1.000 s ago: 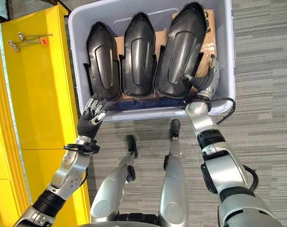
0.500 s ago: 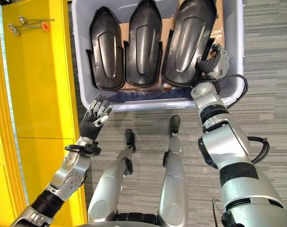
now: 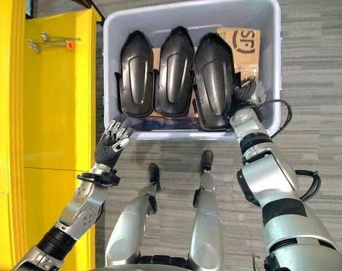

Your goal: Move parts from the plastic box to the shelf.

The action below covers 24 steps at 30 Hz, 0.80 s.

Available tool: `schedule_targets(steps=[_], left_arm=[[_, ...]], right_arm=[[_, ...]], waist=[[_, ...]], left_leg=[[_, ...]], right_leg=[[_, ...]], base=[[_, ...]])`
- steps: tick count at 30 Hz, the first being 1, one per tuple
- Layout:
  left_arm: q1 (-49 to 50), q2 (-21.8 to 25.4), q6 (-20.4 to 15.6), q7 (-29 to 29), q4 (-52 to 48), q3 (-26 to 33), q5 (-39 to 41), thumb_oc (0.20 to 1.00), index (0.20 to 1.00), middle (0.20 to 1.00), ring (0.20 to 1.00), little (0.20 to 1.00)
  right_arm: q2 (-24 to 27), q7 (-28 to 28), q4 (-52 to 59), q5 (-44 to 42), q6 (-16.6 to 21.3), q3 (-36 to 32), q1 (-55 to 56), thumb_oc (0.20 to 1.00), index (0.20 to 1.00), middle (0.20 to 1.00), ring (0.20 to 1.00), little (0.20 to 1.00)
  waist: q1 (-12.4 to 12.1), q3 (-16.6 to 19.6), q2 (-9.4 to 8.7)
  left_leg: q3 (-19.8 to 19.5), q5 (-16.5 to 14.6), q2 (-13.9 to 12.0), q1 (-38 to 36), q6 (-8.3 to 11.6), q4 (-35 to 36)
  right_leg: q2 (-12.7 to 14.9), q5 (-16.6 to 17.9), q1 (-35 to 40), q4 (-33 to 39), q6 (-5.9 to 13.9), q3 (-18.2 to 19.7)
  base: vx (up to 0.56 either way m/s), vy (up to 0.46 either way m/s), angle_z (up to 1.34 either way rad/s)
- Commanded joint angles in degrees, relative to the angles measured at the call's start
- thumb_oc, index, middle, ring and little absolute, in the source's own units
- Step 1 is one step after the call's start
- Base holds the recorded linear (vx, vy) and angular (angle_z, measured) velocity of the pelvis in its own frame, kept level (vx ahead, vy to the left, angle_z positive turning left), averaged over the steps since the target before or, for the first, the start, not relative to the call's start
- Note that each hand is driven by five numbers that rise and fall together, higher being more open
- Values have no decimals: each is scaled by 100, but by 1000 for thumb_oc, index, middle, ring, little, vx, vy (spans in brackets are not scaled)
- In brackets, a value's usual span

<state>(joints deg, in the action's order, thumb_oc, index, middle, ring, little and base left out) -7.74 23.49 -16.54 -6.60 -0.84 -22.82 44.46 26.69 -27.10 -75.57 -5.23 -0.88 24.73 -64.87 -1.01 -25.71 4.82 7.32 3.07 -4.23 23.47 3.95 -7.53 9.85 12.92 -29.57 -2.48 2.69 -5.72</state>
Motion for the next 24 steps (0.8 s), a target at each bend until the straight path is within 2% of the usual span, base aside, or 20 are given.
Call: schedule_targets(steps=[1, 4, 7, 16, 21, 24], left_arm=[[100, 312, -160, 184, -370, -171, 171, 1000, 1000, 1000, 1000, 1000], [159, 349, -172, 202, -331, -85, 199, 1000, 1000, 1000, 1000, 1000], [342, 383, -149, 174, -335, 141, 210, 1000, 1000, 1000, 1000, 1000], [686, 446, -18, 296, -379, 281, 265, 1000, 1000, 1000, 1000, 1000], [808, 444, 65, 327, -329, 364, 185, 1000, 1000, 1000, 1000, 1000], [924, 398, 122, 370, -297, 505, 115, 1000, 1000, 1000, 1000, 1000]], right_arm=[[-159, 58, 364, -439, 361, -108, 107, 200, 200, 200, 200, 200], [-66, -17, 1007, -800, 569, -323, 431, 200, 200, 200, 200, 200], [-79, -133, 2913, -1000, 857, -629, 1309, 200, 200, 200, 200, 200], [-266, -208, 4545, -976, 1121, -1138, 2351, 200, 200, 200, 200, 200], [-401, -117, 5115, -946, 1198, -1221, 2799, 200, 200, 200, 200, 200], [-500, 137, 5565, -1018, 1267, -1168, 3190, 200, 200, 200, 200, 200]], waist=[[-97, -13, -20], [-81, 93, -101], [-7, 206, -265], [3, 554, -407], [1, 722, -461], [-4, 935, -517]], left_leg=[[-188, -356, -531, -170, 259, -32], [-216, -328, -538, -278, 273, 16], [-216, -345, -606, -449, 288, 48], [-258, -311, -704, -778, 306, 171], [-277, -294, -746, -1009, 323, 270], [-273, -247, -793, -1214, 346, 402]], right_leg=[[588, -779, -292, -1184, 589, 396], [610, -751, -106, -1094, 592, 327], [571, -765, 104, -1014, 600, 267], [588, -726, 607, -760, 643, 106], [600, -735, 919, -636, 670, 14], [620, -728, 1195, -491, 700, -75]], base=[[20, -31, 3], [7, -3, 5], [10, -17, 6], [10, -5, 1], [32, -8, 3], [50, -9, 5]])
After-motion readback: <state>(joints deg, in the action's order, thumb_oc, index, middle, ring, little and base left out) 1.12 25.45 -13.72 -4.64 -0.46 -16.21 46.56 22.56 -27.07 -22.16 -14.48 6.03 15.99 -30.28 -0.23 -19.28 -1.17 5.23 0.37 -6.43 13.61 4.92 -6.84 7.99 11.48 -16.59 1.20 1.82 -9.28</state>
